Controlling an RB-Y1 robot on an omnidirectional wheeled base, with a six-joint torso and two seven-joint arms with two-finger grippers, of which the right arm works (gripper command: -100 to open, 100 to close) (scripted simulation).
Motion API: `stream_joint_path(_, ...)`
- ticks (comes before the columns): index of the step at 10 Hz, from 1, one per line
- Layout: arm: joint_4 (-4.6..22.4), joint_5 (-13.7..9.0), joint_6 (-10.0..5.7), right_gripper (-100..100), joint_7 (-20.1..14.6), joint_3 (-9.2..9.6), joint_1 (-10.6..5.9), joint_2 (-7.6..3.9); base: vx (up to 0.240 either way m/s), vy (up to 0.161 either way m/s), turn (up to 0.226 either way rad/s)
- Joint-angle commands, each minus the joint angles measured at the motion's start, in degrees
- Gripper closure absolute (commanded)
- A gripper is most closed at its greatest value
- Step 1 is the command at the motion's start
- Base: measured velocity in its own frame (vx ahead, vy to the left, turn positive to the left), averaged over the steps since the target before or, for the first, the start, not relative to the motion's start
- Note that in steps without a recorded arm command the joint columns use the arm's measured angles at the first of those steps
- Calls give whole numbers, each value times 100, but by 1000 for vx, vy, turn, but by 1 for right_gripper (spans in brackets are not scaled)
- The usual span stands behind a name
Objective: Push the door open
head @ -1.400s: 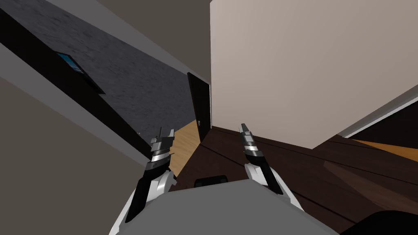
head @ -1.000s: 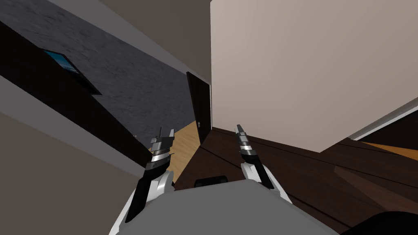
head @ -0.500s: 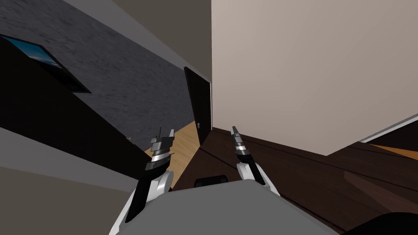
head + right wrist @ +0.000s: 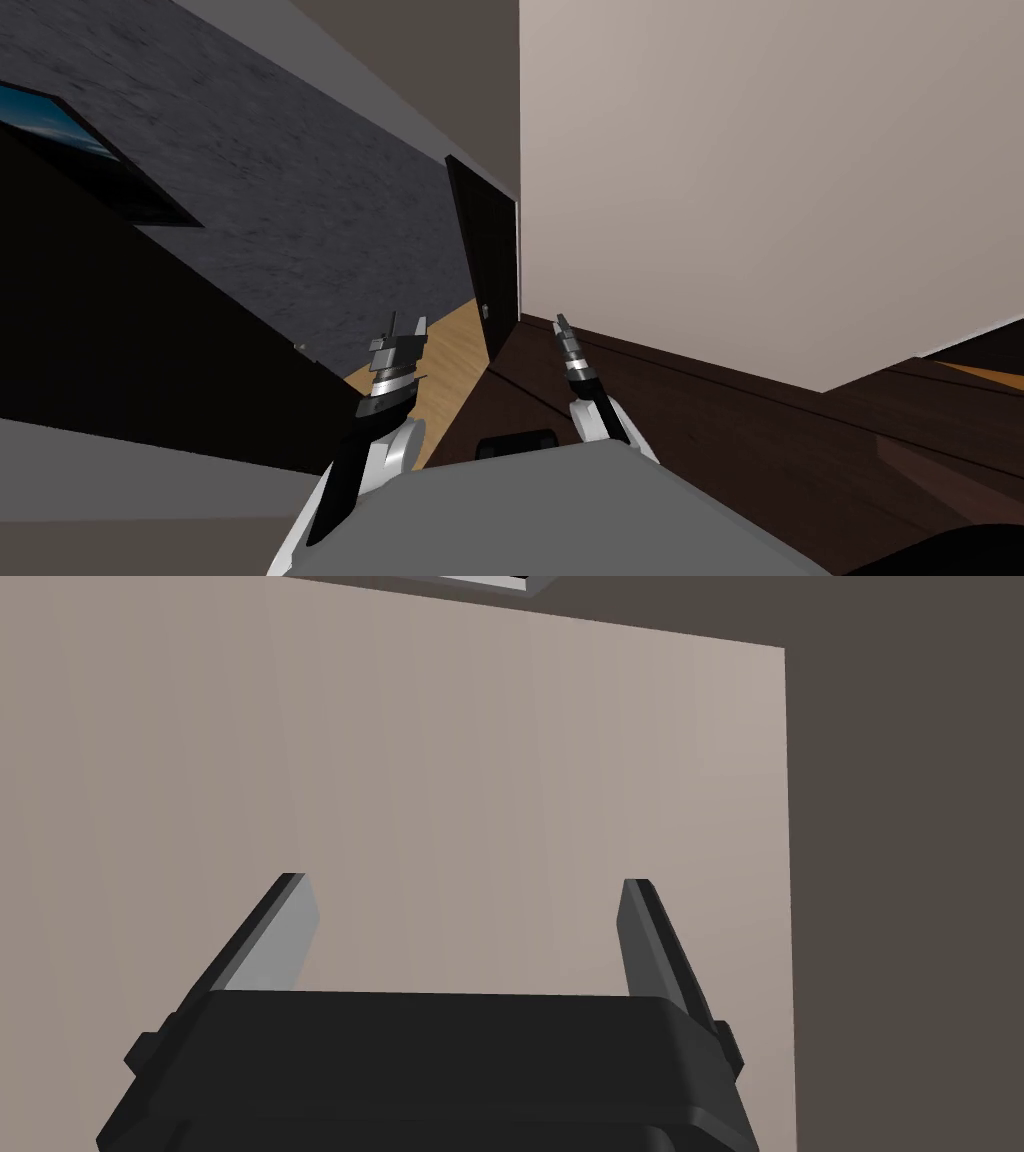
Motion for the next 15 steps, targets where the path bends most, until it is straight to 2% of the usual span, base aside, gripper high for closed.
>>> stream_joint_path(1,243,-22,-39,-100,-55,188,-119,-29,120,-11,14)
stream_joint_path(7,873,-70,-195,-100,-165,662,-389,-78,109,-6,9)
stream_joint_path(8,1092,-86,-249,-100,-203,826,-483,-92,139,-35,17)
stream_joint_path(10,1318,-103,-305,-100,-243,997,-580,-105,135,-23,11)
stream_joint_path(13,1890,-147,-446,-100,-343,1427,-826,-132,142,-6,16)
stream_joint_path(14,1890,-147,-446,-100,-343,1427,-826,-132,115,-13,8)
stream_joint_path(15,2007,-155,-474,-100,-363,1515,-876,-136,71,-7,4)
